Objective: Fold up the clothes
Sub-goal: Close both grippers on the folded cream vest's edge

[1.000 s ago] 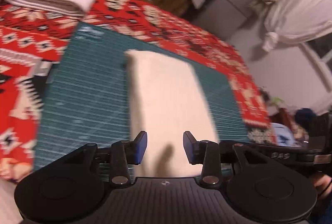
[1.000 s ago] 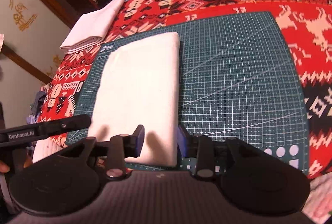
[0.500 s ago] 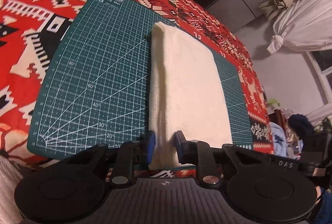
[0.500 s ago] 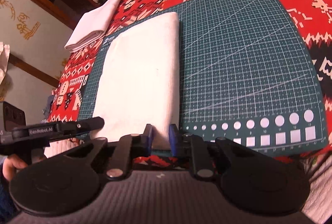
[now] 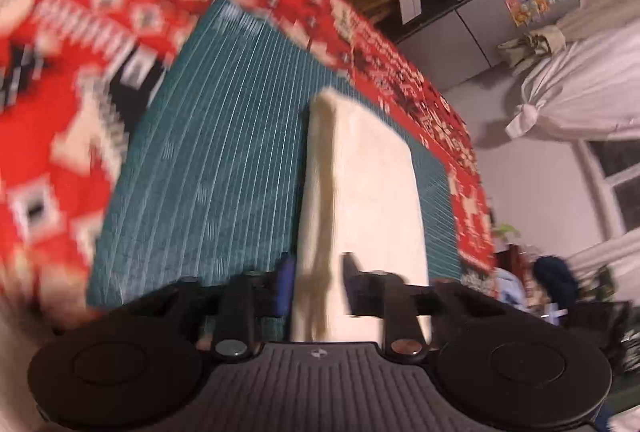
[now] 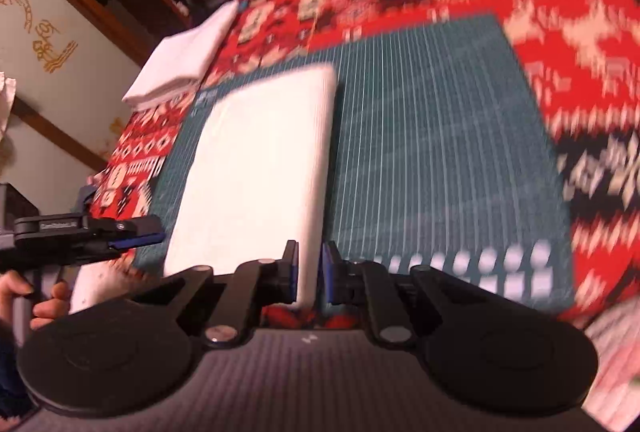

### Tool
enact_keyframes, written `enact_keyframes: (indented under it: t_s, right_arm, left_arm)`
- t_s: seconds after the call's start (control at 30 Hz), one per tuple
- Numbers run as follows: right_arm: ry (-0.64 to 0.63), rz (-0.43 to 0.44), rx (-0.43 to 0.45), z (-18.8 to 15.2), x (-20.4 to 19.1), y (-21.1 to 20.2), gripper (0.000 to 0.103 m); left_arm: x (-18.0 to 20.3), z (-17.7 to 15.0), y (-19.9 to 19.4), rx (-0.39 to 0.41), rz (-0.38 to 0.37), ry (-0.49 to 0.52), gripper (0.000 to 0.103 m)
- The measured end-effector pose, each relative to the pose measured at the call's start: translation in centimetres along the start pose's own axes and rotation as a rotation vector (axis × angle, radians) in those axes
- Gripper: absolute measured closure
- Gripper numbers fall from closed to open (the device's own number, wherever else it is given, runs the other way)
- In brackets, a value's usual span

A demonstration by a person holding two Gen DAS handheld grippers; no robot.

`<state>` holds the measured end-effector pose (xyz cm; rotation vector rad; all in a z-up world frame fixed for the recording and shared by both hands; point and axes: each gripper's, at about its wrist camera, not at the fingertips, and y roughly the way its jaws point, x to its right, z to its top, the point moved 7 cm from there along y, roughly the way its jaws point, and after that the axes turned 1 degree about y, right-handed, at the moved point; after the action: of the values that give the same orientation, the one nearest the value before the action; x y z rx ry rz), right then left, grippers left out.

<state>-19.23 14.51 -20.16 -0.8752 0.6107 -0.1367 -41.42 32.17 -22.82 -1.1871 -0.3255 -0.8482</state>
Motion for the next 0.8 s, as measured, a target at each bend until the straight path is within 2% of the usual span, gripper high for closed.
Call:
enact_keyframes:
  t_s: [0.2, 0.27, 0.33, 0.37, 0.4, 0.47, 0.63, 0.8]
  right_arm:
    - [-0.070, 0.025, 0.038, 3.1, -2.7, 2.2, 0.087]
    - [-0.092, 0.044, 0.036, 3.7, -3.9, 3.1, 0.087]
    - [-0.125, 0.064, 0.036, 4.2, -5.1, 4.1, 0.087]
    - [-0.147, 0.065, 0.033, 4.4, -5.7, 4.7, 0.089]
    - [-0.168, 0.066, 0.030, 4.6, -6.3, 5.4, 0.092]
    - [-0.199, 0.081, 0.001, 4.8, -7.4, 6.9, 0.098]
    - [-0.287, 0.041, -0.009, 5.7, -9.2, 10.3, 0.099]
    - [-0.292, 0.024, -0.013, 7.3, -9.9, 11.6, 0.102]
  left_arm:
    - [1.9, 3.8, 3.8, 0.039, 0.029, 0.082, 0.068]
    - [1.6, 4.7, 4.6, 0.051, 0.024, 0.061, 0.068]
    - [1.2, 5.3, 5.2, 0.054, 0.005, 0.034, 0.076]
    - [1.1, 5.4, 5.5, 0.050, -0.013, 0.020, 0.092]
    - [1.0, 5.4, 5.6, 0.049, -0.018, 0.018, 0.098]
    - [0.9, 5.5, 5.6, 0.052, -0.021, 0.021, 0.098]
    - [0.7, 6.1, 5.2, 0.068, -0.045, 0.008, 0.099]
    - [0.3, 6.4, 5.1, 0.066, -0.066, -0.014, 0.099]
